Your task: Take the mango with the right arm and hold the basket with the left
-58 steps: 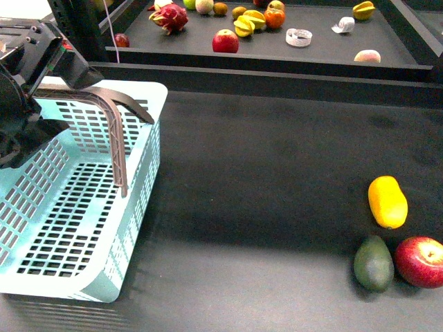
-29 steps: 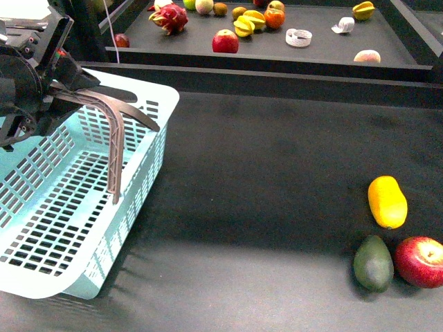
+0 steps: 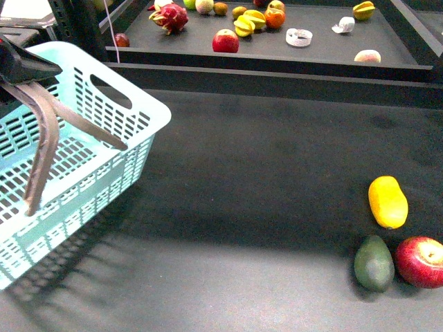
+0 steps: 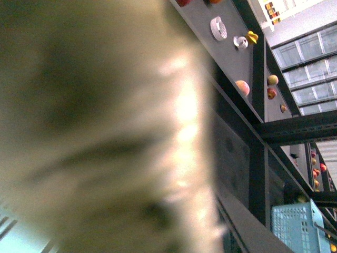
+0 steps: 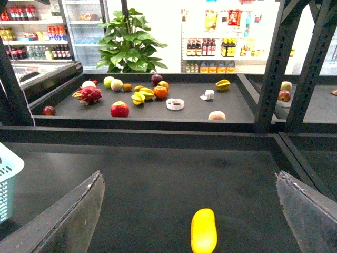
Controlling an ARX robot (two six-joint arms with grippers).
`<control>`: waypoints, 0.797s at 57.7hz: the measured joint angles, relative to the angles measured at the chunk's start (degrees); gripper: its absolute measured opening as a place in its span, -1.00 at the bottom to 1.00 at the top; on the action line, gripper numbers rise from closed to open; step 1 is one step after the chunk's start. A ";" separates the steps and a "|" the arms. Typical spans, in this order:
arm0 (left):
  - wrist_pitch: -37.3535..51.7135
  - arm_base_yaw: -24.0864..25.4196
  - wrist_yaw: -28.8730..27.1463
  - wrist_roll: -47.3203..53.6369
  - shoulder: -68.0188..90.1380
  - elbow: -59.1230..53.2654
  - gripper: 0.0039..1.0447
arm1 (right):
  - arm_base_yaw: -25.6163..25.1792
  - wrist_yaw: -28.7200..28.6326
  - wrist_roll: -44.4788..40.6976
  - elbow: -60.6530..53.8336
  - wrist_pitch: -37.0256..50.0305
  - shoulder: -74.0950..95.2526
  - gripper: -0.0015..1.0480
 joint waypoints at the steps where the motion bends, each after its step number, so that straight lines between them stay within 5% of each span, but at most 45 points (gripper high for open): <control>1: 0.17 0.02 1.16 0.50 -0.52 -0.50 -0.73 | 0.00 0.00 0.00 0.00 0.00 0.00 0.85; 12: 1.99 -1.20 8.61 12.22 -8.48 -5.53 -0.81 | 0.00 0.00 0.00 0.00 0.00 0.00 0.85; 25: 2.05 -8.37 14.14 16.70 -17.97 -13.64 -0.81 | 0.00 0.00 0.00 0.00 0.00 0.00 0.85; 46: 1.38 -20.48 11.21 20.46 -23.61 -18.14 -0.81 | 0.00 0.00 0.00 0.00 0.00 0.00 0.85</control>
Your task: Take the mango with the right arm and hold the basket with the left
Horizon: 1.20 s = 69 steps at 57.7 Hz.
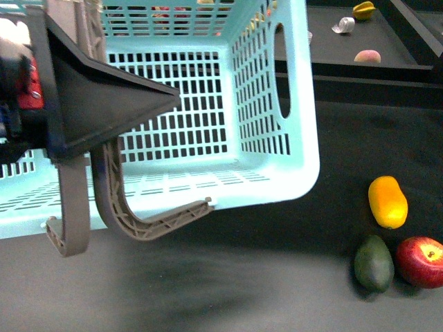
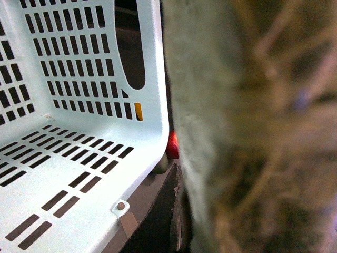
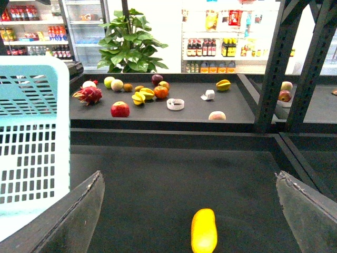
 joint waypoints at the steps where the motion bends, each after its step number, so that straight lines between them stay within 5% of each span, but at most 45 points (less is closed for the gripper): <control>1: 0.04 -0.59 -0.22 0.17 0.00 -0.07 -0.81 | 0.00 -0.02 0.00 0.00 0.00 0.00 0.85; 16: 2.49 -4.83 -2.84 2.14 3.82 0.26 -0.81 | 0.00 0.00 0.00 0.00 0.00 0.00 0.85; 69: 4.85 -4.55 -6.49 2.10 6.29 2.45 -0.81 | 0.00 0.00 0.00 0.00 0.00 0.00 0.85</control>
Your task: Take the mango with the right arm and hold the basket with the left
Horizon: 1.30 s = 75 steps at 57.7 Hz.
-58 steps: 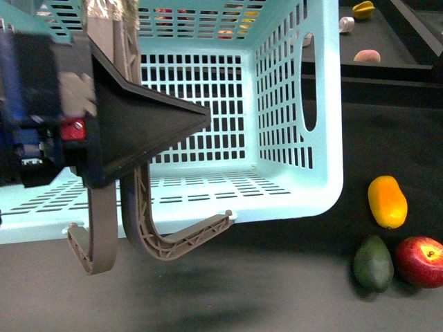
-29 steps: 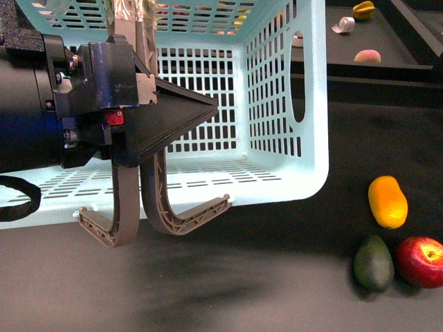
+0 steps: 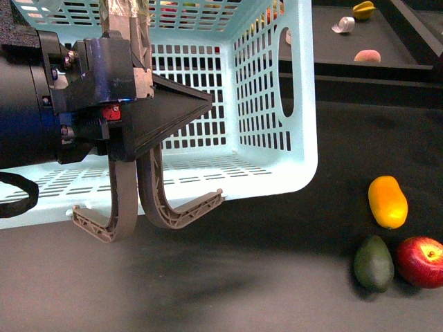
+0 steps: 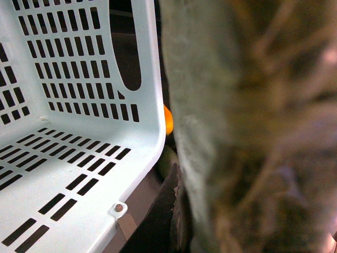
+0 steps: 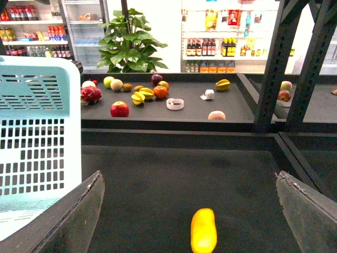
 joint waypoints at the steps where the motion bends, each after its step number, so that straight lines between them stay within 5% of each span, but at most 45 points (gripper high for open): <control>1: 0.00 0.00 0.00 0.00 0.00 0.00 -0.81 | 0.00 0.00 0.00 0.00 0.00 0.00 0.85; 10: 0.00 0.00 0.07 0.00 0.00 0.00 -0.81 | 0.42 1.66 0.15 0.09 -0.42 0.33 0.85; 13: 0.00 0.00 0.11 0.02 0.00 0.00 -0.81 | 3.02 16.15 2.97 2.84 -6.27 5.64 0.85; 16: 0.00 0.00 0.20 -0.04 -0.02 -0.07 -0.81 | 0.35 21.42 5.31 3.89 -6.08 12.13 0.85; 26: 0.00 0.00 0.09 0.00 -0.02 -0.07 -0.81 | -10.71 13.09 6.97 4.79 6.12 29.44 0.85; 37: 0.00 0.11 0.00 -0.02 -0.02 -0.07 -0.81 | -17.99 6.14 6.40 9.03 29.29 59.80 0.85; 51: 0.02 0.11 0.04 -0.02 -0.02 -0.07 -0.81 | -18.64 5.77 6.27 17.92 44.48 91.60 0.85; 75: 0.02 0.11 0.04 0.00 -0.02 -0.07 -0.81 | -15.76 5.33 7.87 35.26 49.24 123.45 0.85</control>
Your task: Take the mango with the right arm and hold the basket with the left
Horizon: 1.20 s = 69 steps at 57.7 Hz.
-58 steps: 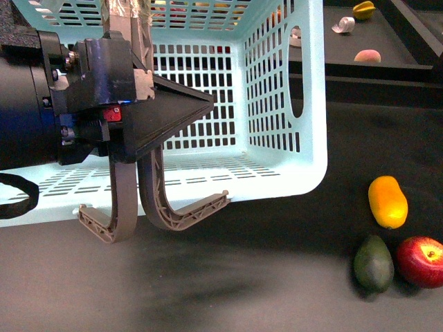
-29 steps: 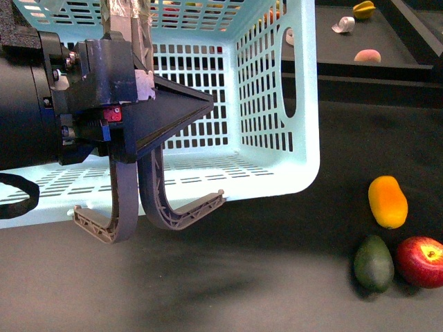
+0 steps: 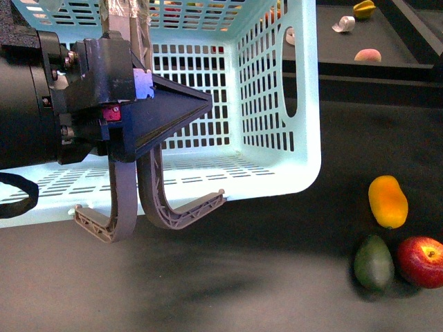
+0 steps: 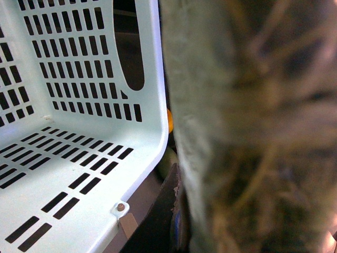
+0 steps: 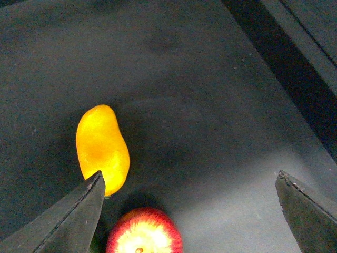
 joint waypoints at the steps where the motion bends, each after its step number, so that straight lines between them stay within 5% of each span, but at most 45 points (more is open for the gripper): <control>1: 0.00 0.00 0.00 0.00 0.00 0.00 -0.81 | 0.11 0.02 0.00 0.48 -0.09 0.59 0.85; 41: 0.02 0.00 0.07 0.00 0.00 0.00 -0.81 | 8.31 3.21 -0.96 27.34 -13.09 24.11 0.85; 69: 0.02 0.00 0.02 0.00 0.00 0.00 -0.81 | 10.62 3.89 -0.96 35.71 -17.18 31.41 0.85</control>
